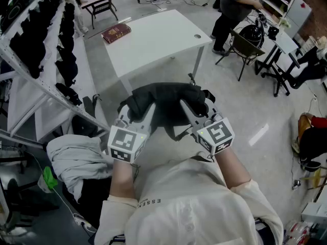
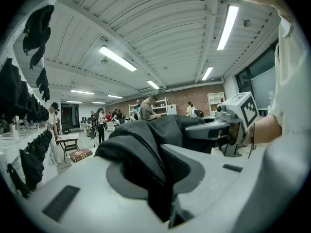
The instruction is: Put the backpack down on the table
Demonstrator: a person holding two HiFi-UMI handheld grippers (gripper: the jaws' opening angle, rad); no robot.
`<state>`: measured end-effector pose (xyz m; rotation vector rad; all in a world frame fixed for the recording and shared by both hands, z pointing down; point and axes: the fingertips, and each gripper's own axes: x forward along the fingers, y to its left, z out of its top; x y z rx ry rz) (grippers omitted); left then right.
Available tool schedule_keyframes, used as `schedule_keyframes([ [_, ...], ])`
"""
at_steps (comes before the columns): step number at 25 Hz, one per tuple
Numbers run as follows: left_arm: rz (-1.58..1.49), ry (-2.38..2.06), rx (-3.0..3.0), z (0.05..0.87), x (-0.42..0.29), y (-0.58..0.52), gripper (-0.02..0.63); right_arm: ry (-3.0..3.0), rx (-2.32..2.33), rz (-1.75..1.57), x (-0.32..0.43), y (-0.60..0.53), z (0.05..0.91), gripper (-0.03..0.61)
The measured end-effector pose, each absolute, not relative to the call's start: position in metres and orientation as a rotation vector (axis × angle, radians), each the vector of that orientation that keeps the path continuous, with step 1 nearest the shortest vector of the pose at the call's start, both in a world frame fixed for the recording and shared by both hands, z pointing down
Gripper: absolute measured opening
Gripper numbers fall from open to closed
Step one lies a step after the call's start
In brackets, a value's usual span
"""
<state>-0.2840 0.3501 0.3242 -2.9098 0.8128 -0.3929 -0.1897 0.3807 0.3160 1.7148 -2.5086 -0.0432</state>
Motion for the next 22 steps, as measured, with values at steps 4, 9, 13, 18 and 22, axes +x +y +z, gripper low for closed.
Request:
schedule_keyframes([
  [4, -0.398, 0.817, -2.908, 0.327, -0.288, 0.342, 0.072, -2.506, 1.714, -0.039, -0.193, 0.373, 0.318, 0.074],
  [9, -0.39, 0.821, -2.916, 0.329, -0.288, 0.335, 0.072, -2.503, 1.712, -0.035, -0.194, 0.366, 0.319, 0.074],
  [13, -0.396, 0.825, -2.924, 0.333, -0.286, 0.33, 0.072, -2.496, 1.713, -0.011, -0.192, 0.361, 0.324, 0.074],
  [18, -0.402, 0.841, -2.951, 0.341, -0.281, 0.319, 0.072, -2.503, 1.677, 0.02, -0.187, 0.347, 0.334, 0.075],
  [22, -0.431, 0.883, -2.955, 0.357, -0.279, 0.301, 0.074, -2.528, 1.635, 0.046, -0.182, 0.327, 0.347, 0.075],
])
